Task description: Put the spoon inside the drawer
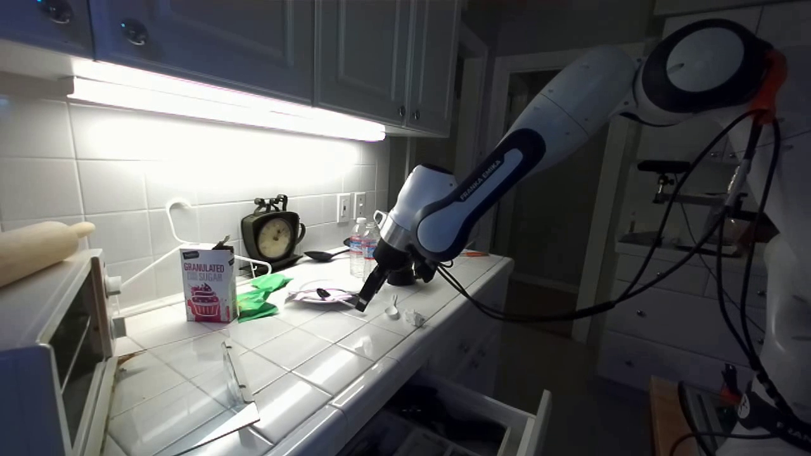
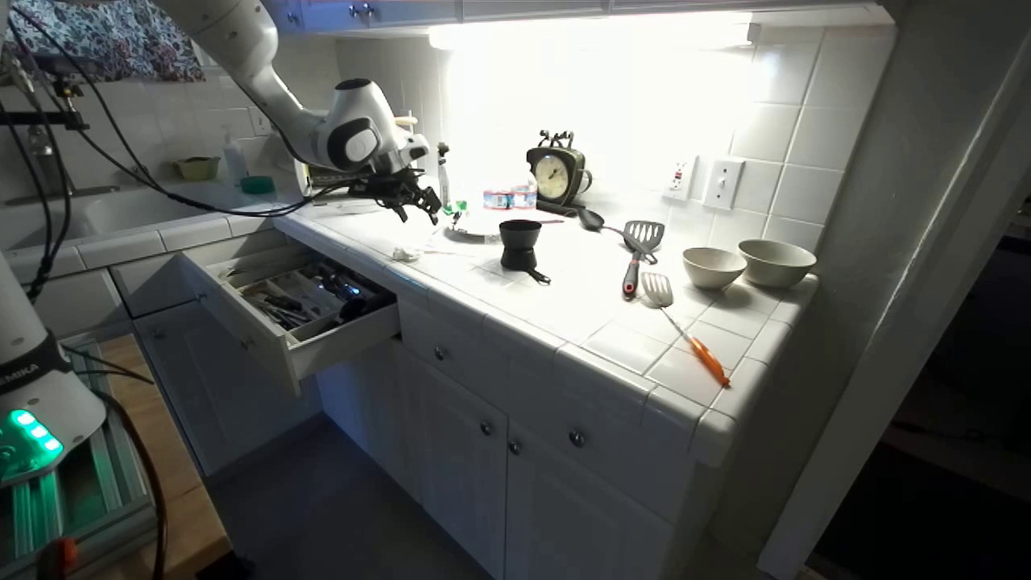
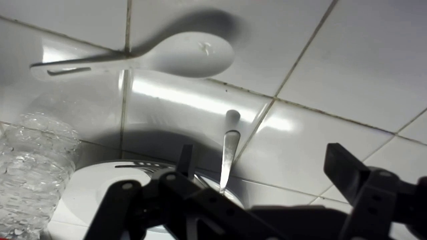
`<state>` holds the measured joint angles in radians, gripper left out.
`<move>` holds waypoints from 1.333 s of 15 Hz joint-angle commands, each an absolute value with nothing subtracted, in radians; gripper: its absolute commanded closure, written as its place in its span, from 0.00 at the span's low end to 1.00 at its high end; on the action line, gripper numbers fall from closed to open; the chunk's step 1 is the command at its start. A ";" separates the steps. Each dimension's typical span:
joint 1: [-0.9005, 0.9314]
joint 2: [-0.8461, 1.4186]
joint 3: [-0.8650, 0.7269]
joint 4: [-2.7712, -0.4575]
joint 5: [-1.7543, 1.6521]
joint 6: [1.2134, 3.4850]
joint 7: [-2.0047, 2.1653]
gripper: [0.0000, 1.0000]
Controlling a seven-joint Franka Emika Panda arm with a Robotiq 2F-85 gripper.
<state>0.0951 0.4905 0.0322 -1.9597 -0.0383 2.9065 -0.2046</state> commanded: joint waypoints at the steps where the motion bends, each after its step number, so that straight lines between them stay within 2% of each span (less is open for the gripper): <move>1: 0.096 0.556 0.036 -1.877 -0.080 2.898 -0.180 0.00; 18: 0.110 0.655 0.011 -1.808 -0.072 2.986 -0.124 0.00; 19: 0.109 0.656 0.012 -1.807 -0.071 2.988 -0.122 0.25; 20: 0.109 0.657 0.012 -1.806 -0.071 2.991 -0.121 0.28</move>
